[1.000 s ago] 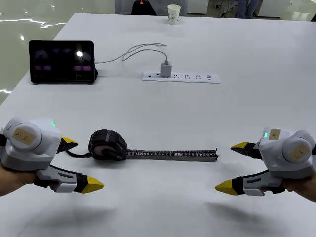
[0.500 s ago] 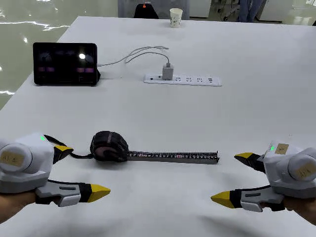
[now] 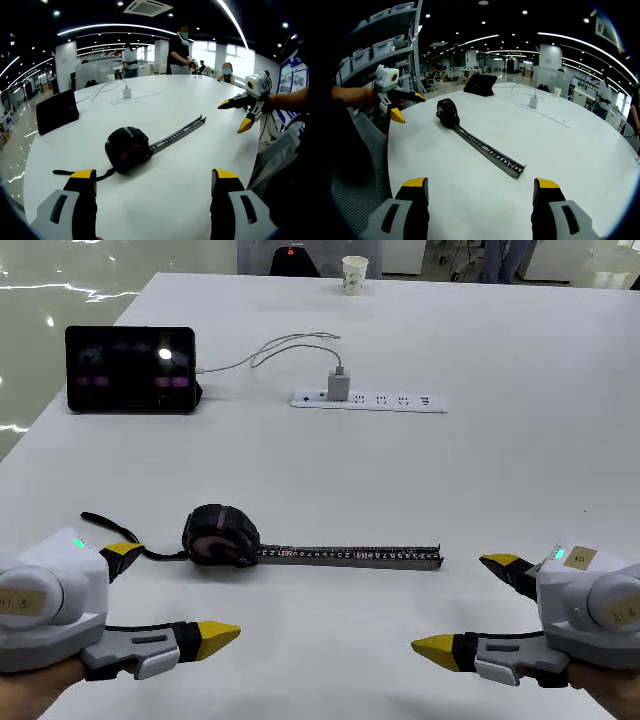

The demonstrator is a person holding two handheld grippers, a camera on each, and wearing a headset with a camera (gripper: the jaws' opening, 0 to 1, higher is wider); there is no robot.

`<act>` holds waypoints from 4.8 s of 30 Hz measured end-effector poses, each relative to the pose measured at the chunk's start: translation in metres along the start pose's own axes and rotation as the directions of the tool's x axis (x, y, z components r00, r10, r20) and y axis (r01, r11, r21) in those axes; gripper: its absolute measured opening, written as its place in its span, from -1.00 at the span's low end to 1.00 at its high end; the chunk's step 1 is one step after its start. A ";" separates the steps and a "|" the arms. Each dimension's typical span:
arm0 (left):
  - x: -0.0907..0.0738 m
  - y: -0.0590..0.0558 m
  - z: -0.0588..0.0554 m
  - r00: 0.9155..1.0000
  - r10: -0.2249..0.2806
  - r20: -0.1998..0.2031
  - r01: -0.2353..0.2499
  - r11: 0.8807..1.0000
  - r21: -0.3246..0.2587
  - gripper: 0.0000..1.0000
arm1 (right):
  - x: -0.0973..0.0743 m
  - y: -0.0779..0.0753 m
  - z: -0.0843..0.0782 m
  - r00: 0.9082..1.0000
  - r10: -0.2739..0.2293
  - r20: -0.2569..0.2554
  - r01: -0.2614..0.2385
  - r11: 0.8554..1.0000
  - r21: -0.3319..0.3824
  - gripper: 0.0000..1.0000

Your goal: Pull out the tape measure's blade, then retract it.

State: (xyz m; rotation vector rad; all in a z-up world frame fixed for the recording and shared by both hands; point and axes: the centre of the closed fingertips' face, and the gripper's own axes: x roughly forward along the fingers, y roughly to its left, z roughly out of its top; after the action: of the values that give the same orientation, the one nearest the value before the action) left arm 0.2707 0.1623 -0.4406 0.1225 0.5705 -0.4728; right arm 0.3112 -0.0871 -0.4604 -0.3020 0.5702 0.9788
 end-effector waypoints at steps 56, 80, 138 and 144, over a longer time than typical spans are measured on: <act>-0.008 -0.018 0.006 0.990 0.134 0.044 -0.128 0.986 -0.110 0.98 | 0.000 0.028 0.014 0.994 -0.105 0.027 0.101 0.990 0.096 0.98; -0.005 -0.018 0.005 0.987 0.159 0.029 -0.155 0.981 -0.120 0.98 | -0.001 0.028 0.014 0.996 -0.080 0.034 0.076 0.993 0.093 0.98; 0.040 0.015 0.015 0.976 0.217 0.011 -0.212 0.964 -0.162 0.98 | 0.023 -0.013 -0.004 0.980 0.162 -0.119 -0.177 0.976 -0.125 0.41; 0.046 0.019 0.020 0.976 0.217 0.014 -0.212 0.963 -0.167 0.98 | 0.027 -0.022 -0.004 0.976 0.170 -0.139 -0.191 0.969 -0.154 0.30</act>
State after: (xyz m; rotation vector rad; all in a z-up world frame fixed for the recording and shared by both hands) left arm 0.3235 0.1565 -0.4495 0.0179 0.5555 -0.2152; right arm 0.3403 -0.0817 -0.4797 -0.4696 0.6390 1.1931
